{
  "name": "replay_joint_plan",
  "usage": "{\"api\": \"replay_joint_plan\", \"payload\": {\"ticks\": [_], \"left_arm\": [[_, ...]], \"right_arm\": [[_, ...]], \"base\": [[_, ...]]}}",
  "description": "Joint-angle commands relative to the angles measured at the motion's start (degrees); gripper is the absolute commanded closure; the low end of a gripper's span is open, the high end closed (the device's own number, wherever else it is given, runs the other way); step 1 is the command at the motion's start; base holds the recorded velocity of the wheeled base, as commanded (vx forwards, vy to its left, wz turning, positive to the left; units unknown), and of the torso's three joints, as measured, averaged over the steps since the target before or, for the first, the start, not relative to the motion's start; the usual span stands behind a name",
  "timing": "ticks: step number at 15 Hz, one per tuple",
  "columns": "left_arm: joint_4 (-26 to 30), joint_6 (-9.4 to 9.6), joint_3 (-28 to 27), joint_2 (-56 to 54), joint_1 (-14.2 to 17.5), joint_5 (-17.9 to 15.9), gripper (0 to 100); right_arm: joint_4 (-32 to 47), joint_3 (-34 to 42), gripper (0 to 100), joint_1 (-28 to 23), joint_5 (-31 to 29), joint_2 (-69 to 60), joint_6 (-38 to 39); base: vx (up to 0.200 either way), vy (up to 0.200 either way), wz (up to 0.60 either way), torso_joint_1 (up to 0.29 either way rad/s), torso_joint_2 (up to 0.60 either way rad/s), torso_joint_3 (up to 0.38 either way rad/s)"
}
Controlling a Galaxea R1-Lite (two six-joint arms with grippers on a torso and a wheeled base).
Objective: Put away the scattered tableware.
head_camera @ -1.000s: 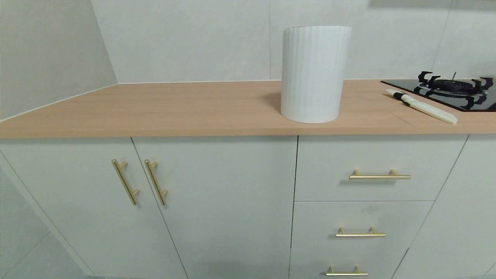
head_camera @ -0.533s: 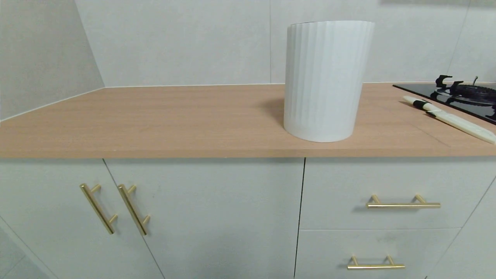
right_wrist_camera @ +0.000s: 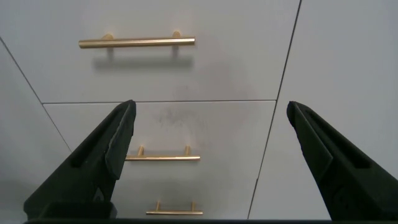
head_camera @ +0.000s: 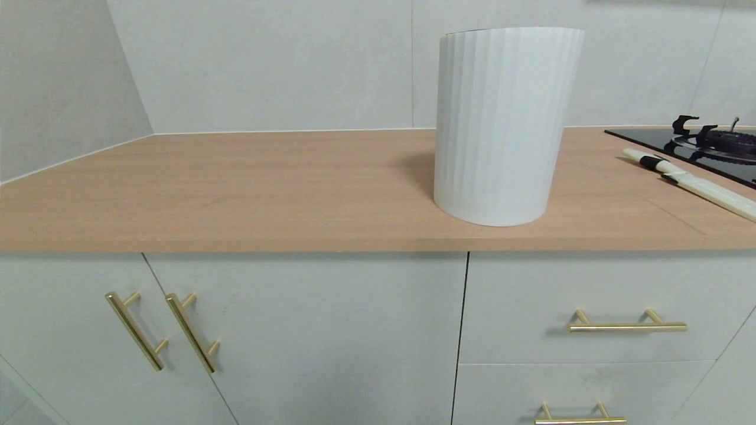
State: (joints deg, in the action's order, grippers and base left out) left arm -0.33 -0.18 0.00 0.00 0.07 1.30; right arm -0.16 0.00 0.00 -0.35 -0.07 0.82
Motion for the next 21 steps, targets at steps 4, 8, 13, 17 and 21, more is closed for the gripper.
{"api": "replay_joint_plan", "payload": {"ticks": [4, 8, 13, 17, 21], "left_arm": [[0.0, 0.01, 0.0, 0.0, 0.0, 0.0, 0], [0.0, -0.08, 0.0, 0.0, 0.0, 0.0, 0], [0.0, -0.08, 0.0, 0.0, 0.0, 0.0, 0], [0.0, -0.08, 0.0, 0.0, 0.0, 0.0, 0], [0.0, -0.08, 0.0, 0.0, 0.0, 0.0, 0]], "right_arm": [[0.1, 0.0, 0, 0.0, 0.0, 0.1, -0.1], [0.1, 0.0, 0, 0.0, 0.0, 0.1, 0.0], [0.0, 0.0, 0, 0.0, 0.0, 0.1, 0.0], [0.0, 0.0, 0, 0.0, 0.0, 0.1, 0.0], [0.0, 0.0, 0, 0.0, 0.0, 0.1, 0.0]], "base": [[0.000, -0.100, 0.00, 0.002, 0.00, 0.001], [0.000, -0.200, 0.00, 0.001, 0.00, 0.002], [0.000, -0.080, 0.00, 0.001, 0.00, -0.001], [0.000, 0.000, 0.00, 0.000, 0.00, 0.000], [0.000, 0.000, 0.00, 0.000, 0.00, 0.000]]}}
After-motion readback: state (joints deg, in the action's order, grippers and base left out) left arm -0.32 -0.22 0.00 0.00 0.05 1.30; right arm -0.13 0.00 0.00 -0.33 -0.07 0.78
